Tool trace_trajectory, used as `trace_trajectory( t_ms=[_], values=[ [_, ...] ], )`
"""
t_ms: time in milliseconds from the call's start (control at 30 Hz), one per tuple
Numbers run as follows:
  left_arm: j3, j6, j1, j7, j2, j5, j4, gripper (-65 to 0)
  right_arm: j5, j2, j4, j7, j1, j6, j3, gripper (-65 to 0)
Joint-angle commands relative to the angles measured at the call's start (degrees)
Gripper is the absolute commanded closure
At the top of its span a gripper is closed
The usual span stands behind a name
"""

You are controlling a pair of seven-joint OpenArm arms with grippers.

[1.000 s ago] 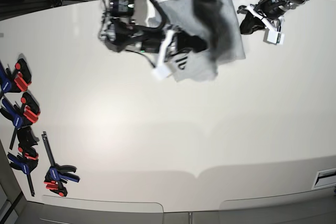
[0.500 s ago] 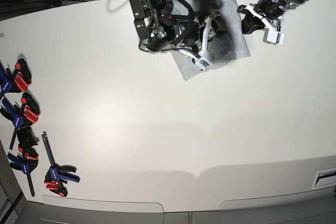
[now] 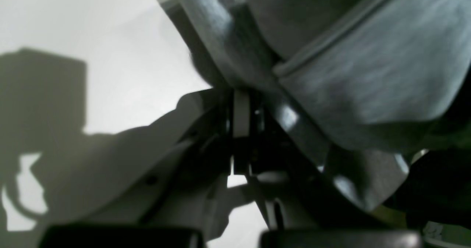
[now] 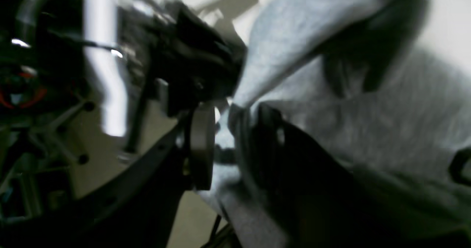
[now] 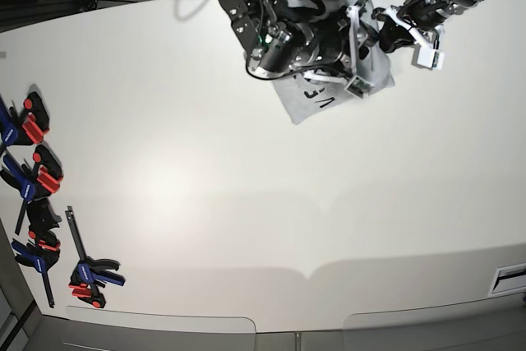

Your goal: Fold the T-shirt properly

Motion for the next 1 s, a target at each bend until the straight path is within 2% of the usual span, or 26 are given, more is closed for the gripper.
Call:
trace_trajectory(
  t_ms=[0, 67, 133, 233, 300, 400, 467, 533, 600, 633, 667, 800, 867, 900, 967],
  values=[
    [0.35, 1.51, 1.11, 5.27, -0.22, 4.02, -0.61, 0.0, 1.64, -0.71, 1.88, 1.42, 0.61, -0.11, -0.46, -18.9],
    [0.35, 1.51, 1.11, 5.25, -0.22, 4.04, -0.61, 0.0, 3.8, -0.71, 2.67, 1.88, 0.61, -0.04, -0.57, -18.9],
    [0.35, 1.53, 1.11, 5.25, -0.22, 4.04, -0.61, 0.0, 8.59, -0.71, 2.69, 2.29, 0.61, 0.59, -0.57, -18.9],
    [0.35, 1.53, 1.09, 5.22, -0.2, 4.04, -0.61, 0.0, 16.48, -0.71, 2.69, 2.21, 0.61, 5.09, -0.57, -18.9],
    [0.35, 1.51, 1.09, 5.22, -0.22, 4.04, -0.61, 0.0, 19.3, -0.71, 2.71, 2.21, 0.68, 7.56, -0.57, -18.9],
    [0.35, 1.53, 1.11, 5.25, -0.22, 4.04, -0.61, 0.0, 17.7, -0.71, 2.75, 2.21, 2.47, 8.22, -0.37, -18.8],
    [0.35, 1.53, 1.11, 5.25, -0.22, 4.04, -0.61, 0.0, 13.73, -0.71, 2.75, 2.25, 4.7, 8.04, 0.68, -18.1],
    [0.35, 1.53, 1.11, 5.27, -0.22, 4.07, -0.61, 0.0, 8.41, -0.71, 2.75, 2.27, 6.99, 6.16, 2.97, -16.0],
    [0.35, 1.53, 1.11, 5.27, -0.22, 4.07, -0.61, 0.0, 3.48, -0.71, 2.75, 2.23, 8.59, 3.02, 6.4, -9.6],
    [0.35, 1.53, 1.11, 5.27, -0.22, 4.07, -0.61, 0.0, 1.97, -0.71, 2.75, 2.14, 8.98, 1.64, 8.44, -4.1],
    [0.35, 1.53, 1.11, 5.27, -0.22, 4.07, -0.61, 0.0, 1.29, -0.71, 2.75, 2.01, 9.01, 0.76, 10.58, 0.0],
    [0.35, 1.53, 1.11, 5.25, -0.22, 4.04, -0.61, 0.0, 4.26, -0.71, 2.73, 1.7, 7.52, 0.87, 18.12, 0.0],
    [0.35, 1.53, 1.11, 5.25, -0.22, 4.04, -0.61, 0.0, 4.98, -0.71, 2.73, 1.31, 6.19, 2.29, 20.59, 0.0],
    [0.35, 1.51, 1.09, 5.27, -0.22, 4.07, -0.61, 0.0, 4.96, -0.71, 2.73, 1.4, 5.57, 2.91, 21.66, -6.0],
    [0.35, 1.51, 1.09, 5.25, -0.22, 4.07, -0.61, 0.0, 4.44, -0.71, 2.73, 2.34, 4.79, 4.79, 23.56, -25.4]
  ],
)
